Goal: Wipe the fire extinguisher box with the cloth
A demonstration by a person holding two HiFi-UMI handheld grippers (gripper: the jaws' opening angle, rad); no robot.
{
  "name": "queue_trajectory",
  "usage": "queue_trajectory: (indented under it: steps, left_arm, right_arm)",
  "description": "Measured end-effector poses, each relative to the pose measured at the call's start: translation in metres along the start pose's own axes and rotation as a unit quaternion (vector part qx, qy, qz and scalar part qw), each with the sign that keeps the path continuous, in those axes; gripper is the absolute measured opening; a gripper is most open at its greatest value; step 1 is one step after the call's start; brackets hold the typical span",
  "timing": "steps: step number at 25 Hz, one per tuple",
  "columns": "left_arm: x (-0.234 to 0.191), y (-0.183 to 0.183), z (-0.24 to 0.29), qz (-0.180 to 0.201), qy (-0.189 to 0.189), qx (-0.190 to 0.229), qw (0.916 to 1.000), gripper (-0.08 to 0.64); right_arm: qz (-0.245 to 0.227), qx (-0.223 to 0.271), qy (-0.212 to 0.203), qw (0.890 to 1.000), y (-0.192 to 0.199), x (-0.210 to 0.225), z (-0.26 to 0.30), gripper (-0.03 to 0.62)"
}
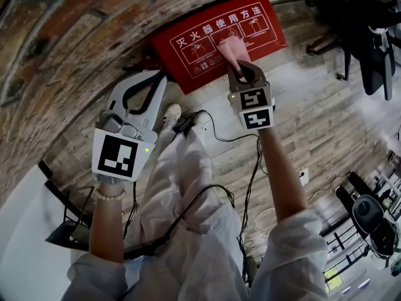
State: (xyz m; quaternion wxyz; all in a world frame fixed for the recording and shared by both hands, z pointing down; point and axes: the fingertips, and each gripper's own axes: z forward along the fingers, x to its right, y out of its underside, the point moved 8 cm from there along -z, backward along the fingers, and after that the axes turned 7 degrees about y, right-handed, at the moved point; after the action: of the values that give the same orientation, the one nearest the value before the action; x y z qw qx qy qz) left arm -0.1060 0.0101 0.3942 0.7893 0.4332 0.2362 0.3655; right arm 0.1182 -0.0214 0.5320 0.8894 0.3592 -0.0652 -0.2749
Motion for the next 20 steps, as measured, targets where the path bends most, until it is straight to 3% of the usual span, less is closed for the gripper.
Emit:
queue_trajectory:
  steps: [11,20]
  left_arm:
    - [-0.002,0.007,-0.008,-0.001,0.002,0.001,1.0,-0.002]
    - [-0.004,0.009,-0.012,-0.005,0.002,0.002,1.0,-0.002]
  right_arm:
    - [-0.021,0.013,-0.077,0.997,-0.008,-0.073,0.0,0.02]
    - [-0.02,0.02,-0.108,0.994,-0.01,-0.109,-0.002,0.02]
